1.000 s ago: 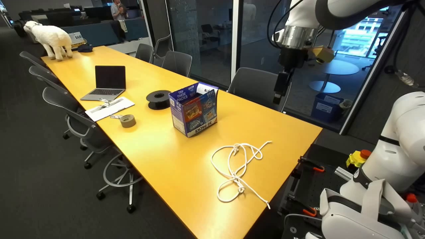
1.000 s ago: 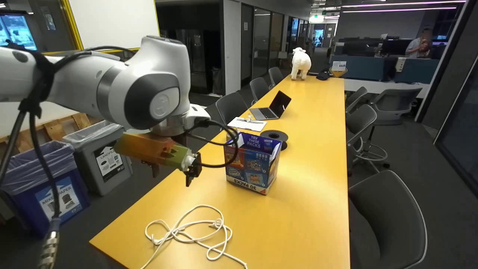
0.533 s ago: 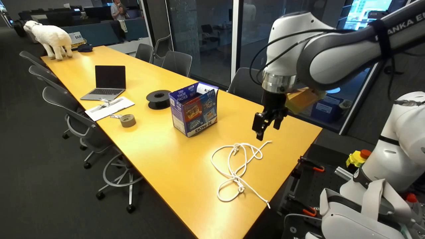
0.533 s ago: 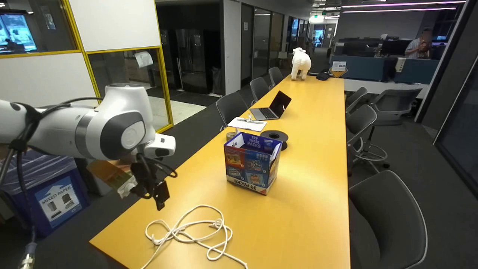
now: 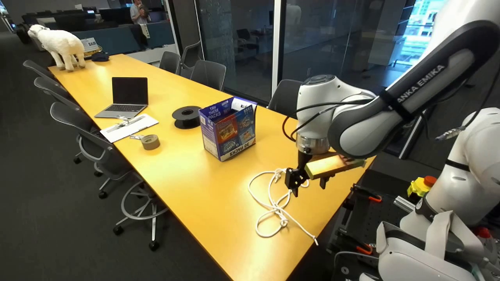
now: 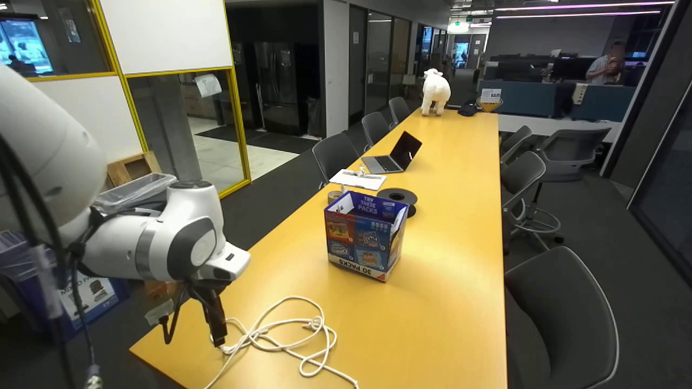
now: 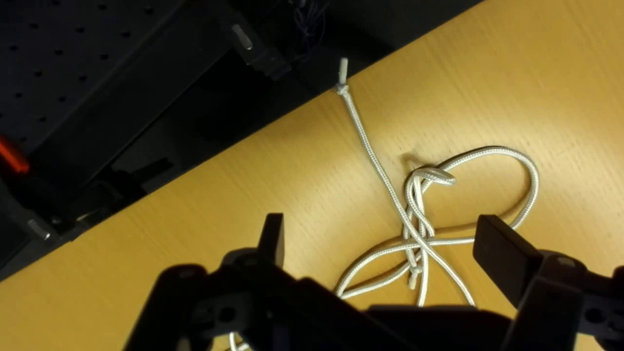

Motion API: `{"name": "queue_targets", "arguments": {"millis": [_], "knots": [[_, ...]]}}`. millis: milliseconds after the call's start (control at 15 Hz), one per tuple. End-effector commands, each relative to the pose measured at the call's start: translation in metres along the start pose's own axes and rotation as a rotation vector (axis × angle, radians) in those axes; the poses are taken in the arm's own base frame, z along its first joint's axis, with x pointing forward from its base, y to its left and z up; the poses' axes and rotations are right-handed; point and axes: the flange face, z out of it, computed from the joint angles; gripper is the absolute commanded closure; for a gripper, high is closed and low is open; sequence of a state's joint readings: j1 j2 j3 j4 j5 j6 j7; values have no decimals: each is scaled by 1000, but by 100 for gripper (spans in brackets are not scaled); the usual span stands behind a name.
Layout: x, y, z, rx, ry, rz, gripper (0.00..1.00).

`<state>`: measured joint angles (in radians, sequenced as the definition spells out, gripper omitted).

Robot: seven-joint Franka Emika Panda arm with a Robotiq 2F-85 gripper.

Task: Put the white ropes inside the blue box

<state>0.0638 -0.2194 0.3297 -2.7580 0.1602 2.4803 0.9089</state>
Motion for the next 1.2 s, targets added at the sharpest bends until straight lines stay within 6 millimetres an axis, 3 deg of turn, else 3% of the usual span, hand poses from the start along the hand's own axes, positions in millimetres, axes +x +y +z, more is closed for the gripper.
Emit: {"name": "queue_targets", "arguments": {"millis": [0, 333, 600, 867, 1133], "knots": [[16, -17, 39, 61, -3, 144, 0], [41, -31, 91, 122, 24, 215, 0], [61, -47, 122, 132, 23, 211, 0], [72, -68, 137, 130, 20, 193, 0], [77, -76, 142, 104, 40, 157, 0]]}}
